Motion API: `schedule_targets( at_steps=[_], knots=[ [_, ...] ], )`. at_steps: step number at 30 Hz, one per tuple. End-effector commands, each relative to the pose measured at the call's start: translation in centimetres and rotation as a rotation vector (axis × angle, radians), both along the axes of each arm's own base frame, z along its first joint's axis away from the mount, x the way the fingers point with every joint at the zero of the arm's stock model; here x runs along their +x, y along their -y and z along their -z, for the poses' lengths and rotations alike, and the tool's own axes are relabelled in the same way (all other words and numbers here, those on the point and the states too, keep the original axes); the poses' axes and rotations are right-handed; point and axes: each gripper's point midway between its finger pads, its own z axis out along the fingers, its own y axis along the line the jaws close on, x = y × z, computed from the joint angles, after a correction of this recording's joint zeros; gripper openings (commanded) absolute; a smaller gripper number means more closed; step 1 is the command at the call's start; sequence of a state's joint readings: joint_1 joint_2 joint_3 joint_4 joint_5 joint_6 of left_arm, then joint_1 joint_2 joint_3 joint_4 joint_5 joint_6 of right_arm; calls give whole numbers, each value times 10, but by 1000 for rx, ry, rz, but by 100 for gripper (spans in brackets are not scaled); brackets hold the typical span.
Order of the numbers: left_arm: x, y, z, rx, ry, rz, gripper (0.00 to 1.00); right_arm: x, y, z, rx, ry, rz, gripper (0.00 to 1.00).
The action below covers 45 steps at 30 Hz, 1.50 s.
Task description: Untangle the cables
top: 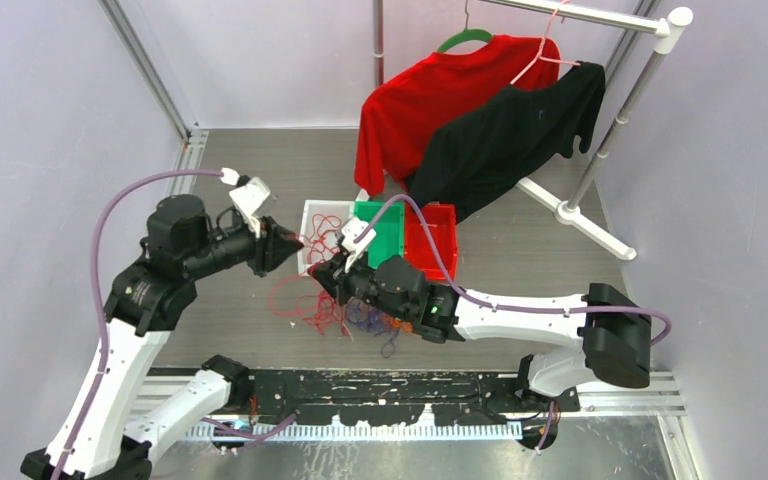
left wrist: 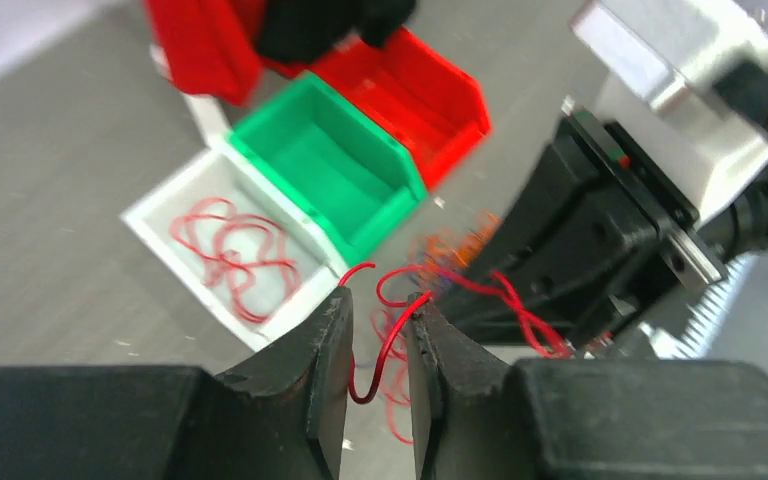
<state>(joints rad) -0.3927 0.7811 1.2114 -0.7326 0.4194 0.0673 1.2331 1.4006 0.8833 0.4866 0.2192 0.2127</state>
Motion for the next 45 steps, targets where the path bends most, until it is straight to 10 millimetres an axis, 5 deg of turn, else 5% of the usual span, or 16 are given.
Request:
schedule_targets(
  at_steps=[1, 10, 20, 31, 40, 45],
  knots=[
    [-39, 29, 5, -60, -97, 262, 30, 0, 5, -29, 97, 8, 10, 1],
    [-67, 40, 22, -50, -266, 437, 50, -3, 1, -28, 89, -7, -10, 1],
    [-75, 41, 22, -61, -286, 467, 50, -3, -1, -27, 76, -6, -16, 1],
    [-36, 36, 29, -50, -241, 282, 21, -8, -12, -33, 74, -18, -62, 1],
    [-35, 32, 35, -15, -242, 270, 2, -7, -12, -34, 84, -27, -54, 1],
    [-27, 28, 12, 12, -143, 254, 0, -4, -11, -32, 107, -38, -33, 10]
  ],
)
